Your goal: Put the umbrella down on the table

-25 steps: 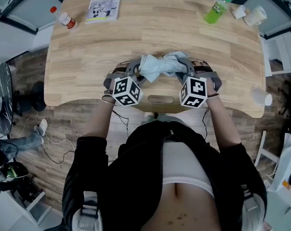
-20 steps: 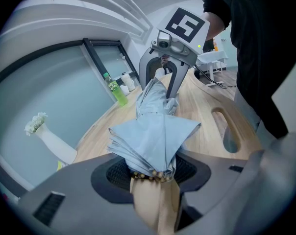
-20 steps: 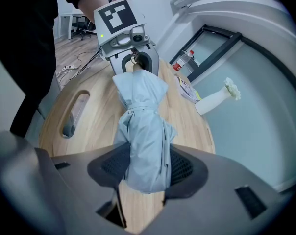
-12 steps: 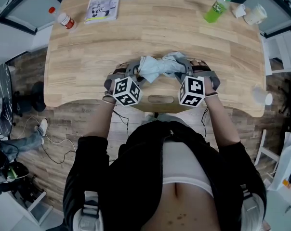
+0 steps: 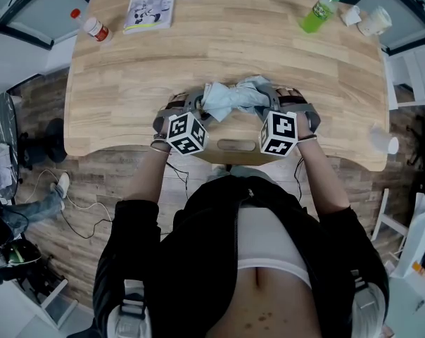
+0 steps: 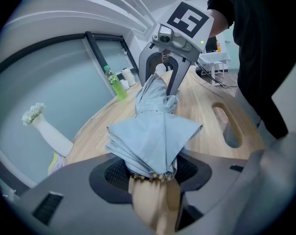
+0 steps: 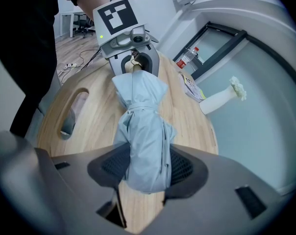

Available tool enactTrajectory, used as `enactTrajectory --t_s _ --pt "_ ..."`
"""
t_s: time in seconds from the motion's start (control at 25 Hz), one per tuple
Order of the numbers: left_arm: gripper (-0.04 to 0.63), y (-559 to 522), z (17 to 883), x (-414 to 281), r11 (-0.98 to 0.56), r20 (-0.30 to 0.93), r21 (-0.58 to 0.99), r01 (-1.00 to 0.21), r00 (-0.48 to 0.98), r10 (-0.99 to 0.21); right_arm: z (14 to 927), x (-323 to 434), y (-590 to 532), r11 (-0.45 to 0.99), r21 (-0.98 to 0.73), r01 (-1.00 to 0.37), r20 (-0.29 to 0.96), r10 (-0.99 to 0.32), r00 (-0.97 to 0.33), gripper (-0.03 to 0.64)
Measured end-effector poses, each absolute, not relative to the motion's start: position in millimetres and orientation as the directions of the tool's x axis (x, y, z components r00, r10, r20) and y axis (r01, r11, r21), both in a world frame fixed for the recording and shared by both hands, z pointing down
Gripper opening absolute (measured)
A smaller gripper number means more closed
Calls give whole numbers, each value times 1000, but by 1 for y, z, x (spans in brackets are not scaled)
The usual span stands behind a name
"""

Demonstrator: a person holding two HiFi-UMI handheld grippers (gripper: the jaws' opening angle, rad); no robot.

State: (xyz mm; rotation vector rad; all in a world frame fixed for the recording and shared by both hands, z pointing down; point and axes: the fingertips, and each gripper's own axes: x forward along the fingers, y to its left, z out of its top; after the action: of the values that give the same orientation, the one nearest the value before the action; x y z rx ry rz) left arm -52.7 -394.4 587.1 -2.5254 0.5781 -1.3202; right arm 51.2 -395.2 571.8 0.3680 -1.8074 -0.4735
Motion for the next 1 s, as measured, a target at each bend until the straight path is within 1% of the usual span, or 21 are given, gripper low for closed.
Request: enactTrajectory --t_s 0.24,0.64,1.0 --pt "244 -392 590 -55 -886 736 -385 -260 492 -465 575 50 -395 868 496 -20 832 -482 -274 236" --pt "270 -387 585 -71 -867 747 -389 -311 444 -494 572 42 -393 864 502 -45 815 -489 -310 259" --pt "271 -381 557 -94 -825 701 -424 -373 442 -560 565 41 -386 872 480 -95 807 -482 -342 273"
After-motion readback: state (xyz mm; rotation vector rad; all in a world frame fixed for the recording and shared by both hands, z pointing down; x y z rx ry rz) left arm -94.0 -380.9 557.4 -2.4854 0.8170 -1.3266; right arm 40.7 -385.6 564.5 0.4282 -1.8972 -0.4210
